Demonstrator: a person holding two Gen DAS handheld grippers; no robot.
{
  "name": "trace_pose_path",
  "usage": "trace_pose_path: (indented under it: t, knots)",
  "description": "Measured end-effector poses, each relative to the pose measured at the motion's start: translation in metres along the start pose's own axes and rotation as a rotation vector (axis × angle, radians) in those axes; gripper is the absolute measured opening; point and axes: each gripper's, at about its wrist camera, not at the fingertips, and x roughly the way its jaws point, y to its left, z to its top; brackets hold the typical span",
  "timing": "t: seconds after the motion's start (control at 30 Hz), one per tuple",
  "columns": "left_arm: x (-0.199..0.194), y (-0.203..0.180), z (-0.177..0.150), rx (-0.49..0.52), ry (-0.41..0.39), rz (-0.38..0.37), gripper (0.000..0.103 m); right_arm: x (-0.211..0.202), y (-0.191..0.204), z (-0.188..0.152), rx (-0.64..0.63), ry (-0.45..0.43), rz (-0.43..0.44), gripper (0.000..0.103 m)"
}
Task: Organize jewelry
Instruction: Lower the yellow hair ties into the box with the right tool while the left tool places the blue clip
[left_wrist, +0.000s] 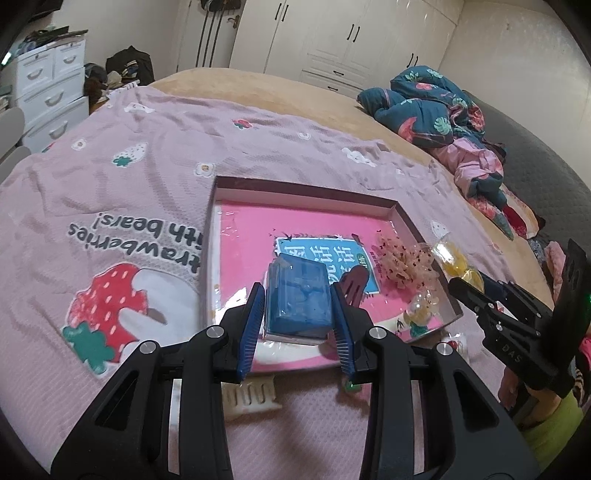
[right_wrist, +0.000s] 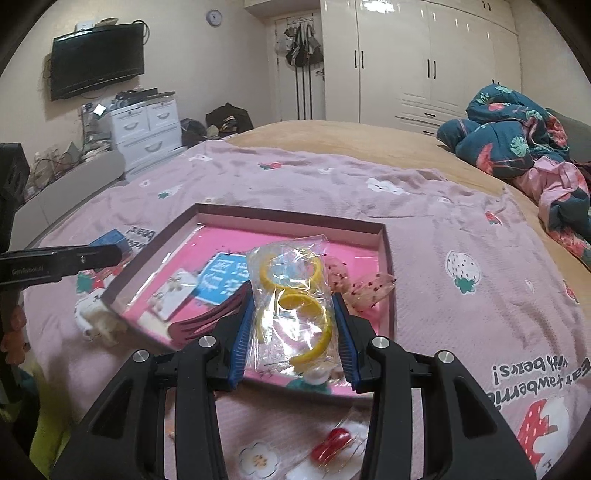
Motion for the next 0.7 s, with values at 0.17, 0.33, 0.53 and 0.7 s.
trace_pose_path:
  t: [0.17,0.33,0.53,0.7]
  knots:
    - [0.020,-0.009,0.004,0.011,0.024,-0.014,0.028,0.015,-0.008,0.003,0.005,0.016,-0.022,0.039]
    - [0.043,-0.014,0.004,0.018,0.055,-0.022,0.028,0.030,-0.012,0.006,0.015,0.041,-0.020,0.039]
    - [0.063,-0.017,0.001,0.031,0.086,-0.024,0.028,0.049,-0.015,0.007,0.034,0.070,-0.003,0.039]
    - [0.072,-0.016,0.000,0.039,0.098,-0.021,0.028,0.064,-0.016,0.007,0.038,0.096,0.000,0.039]
